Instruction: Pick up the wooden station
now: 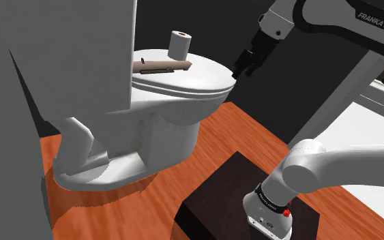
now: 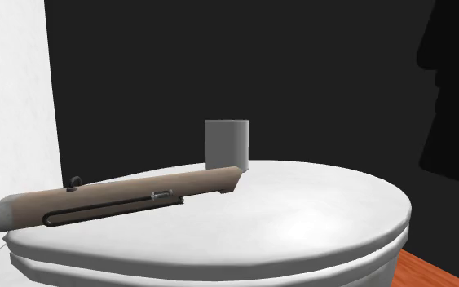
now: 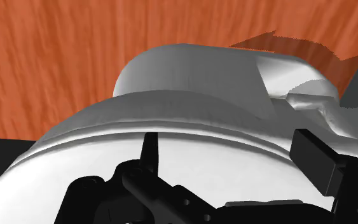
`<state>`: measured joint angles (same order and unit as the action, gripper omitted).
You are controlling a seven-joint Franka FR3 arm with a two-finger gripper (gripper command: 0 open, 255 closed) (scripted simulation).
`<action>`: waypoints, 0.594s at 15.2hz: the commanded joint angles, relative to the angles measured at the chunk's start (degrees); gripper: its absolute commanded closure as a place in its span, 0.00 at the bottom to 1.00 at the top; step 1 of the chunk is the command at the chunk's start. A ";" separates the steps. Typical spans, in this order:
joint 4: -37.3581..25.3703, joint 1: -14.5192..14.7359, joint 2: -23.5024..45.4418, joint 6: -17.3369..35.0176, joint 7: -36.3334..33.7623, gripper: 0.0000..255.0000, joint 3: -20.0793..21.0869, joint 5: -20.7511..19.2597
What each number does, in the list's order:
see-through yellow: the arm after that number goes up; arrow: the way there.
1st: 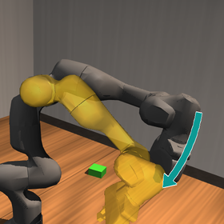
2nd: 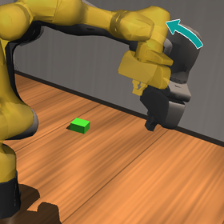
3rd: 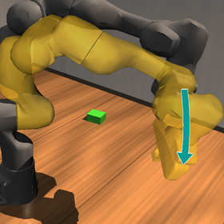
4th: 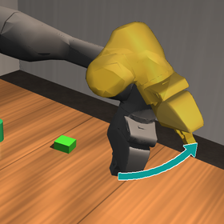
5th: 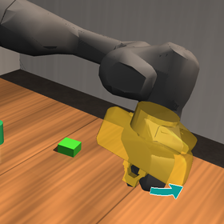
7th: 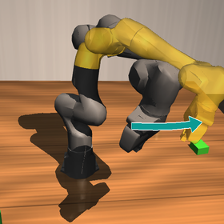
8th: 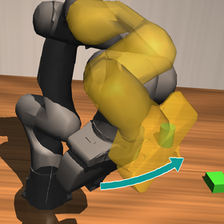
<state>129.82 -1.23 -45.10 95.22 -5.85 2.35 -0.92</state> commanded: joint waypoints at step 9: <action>-14.21 5.77 20.12 2.93 21.86 0.00 -4.83 -2.41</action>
<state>117.84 3.74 -27.94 97.85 13.16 -2.18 -3.22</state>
